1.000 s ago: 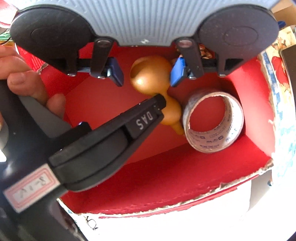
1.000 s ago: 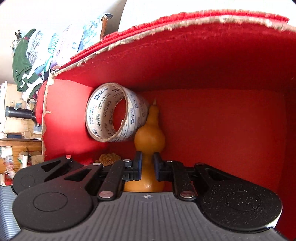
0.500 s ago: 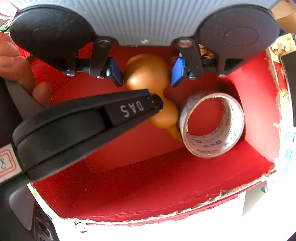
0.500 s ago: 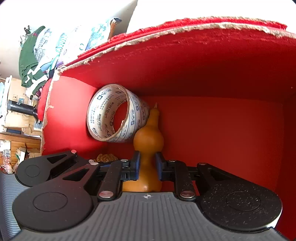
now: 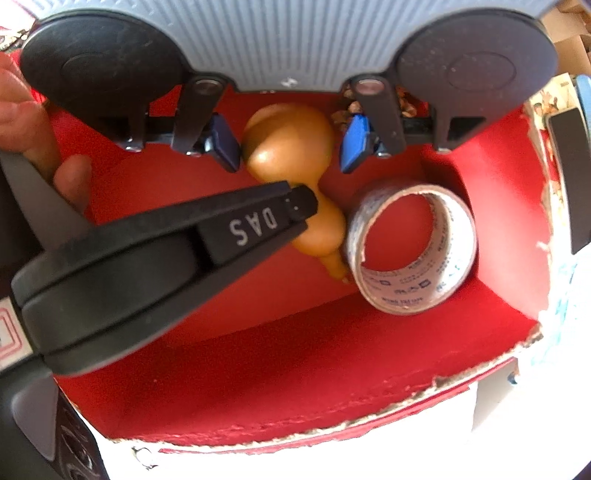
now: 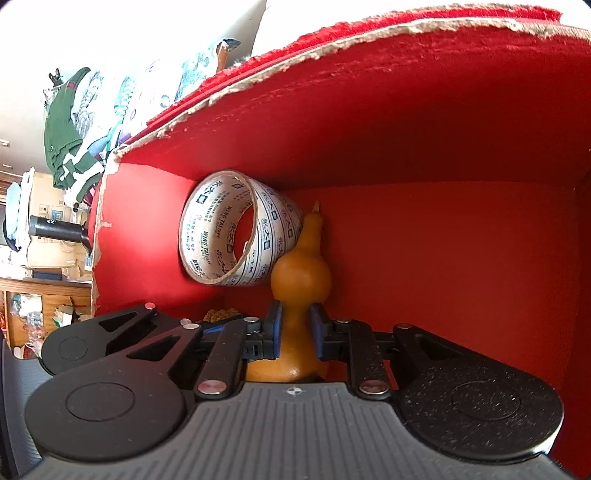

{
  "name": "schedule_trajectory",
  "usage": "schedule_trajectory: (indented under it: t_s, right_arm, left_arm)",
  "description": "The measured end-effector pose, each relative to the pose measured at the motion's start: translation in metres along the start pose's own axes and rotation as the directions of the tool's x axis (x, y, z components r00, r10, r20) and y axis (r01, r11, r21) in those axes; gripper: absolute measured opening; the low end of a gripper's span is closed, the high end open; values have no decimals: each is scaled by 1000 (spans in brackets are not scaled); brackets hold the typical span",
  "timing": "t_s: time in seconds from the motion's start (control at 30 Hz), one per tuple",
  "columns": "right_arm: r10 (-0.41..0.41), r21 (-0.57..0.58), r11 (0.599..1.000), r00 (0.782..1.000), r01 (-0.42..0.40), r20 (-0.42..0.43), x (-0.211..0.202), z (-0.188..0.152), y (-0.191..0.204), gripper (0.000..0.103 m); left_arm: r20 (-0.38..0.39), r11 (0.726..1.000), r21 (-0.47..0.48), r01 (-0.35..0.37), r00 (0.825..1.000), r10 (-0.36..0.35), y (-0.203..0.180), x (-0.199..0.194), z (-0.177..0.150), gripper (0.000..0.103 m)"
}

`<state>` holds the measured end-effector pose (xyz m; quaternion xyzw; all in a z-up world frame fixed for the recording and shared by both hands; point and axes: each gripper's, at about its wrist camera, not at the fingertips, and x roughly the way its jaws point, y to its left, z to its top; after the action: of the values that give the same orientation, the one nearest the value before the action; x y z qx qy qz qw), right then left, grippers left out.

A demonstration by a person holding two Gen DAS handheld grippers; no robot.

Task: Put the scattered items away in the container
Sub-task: 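Lower the gourd onto the box floor beside the tape roll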

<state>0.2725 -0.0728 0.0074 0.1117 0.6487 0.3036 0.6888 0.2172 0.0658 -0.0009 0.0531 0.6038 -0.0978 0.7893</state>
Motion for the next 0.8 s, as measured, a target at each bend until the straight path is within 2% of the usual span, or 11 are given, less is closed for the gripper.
schedule_trajectory:
  t_s: [0.27, 0.33, 0.43, 0.5, 0.53, 0.8]
  right_arm:
    - [-2, -5, 1000, 1000, 2, 1, 6, -5, 8, 20]
    - [-1, -5, 1000, 1000, 1, 1, 7, -5, 9, 20]
    - [4, 3, 1000, 1000, -4, 1, 12, -4, 14, 20]
    - [4, 2, 1000, 1000, -4, 2, 13, -4, 16, 20]
    - [3, -1, 1000, 1000, -3, 2, 13, -4, 15, 20]
    - [7, -16, 1000, 1000, -7, 0, 15, -5, 18, 20]
  left_arm:
    - [45, 998, -34, -62, 997, 63, 3, -7, -3, 78]
    - [51, 997, -42, -71, 996, 73, -28, -12, -15, 82]
    - [60, 995, -36, -90, 994, 92, -37, -17, -15, 87]
    - [66, 995, -29, -99, 993, 101, -71, -34, -47, 90]
    - [66, 995, -27, -100, 993, 102, -79, -35, -49, 91]
    - [66, 994, -19, -107, 992, 108, -86, -38, -49, 93]
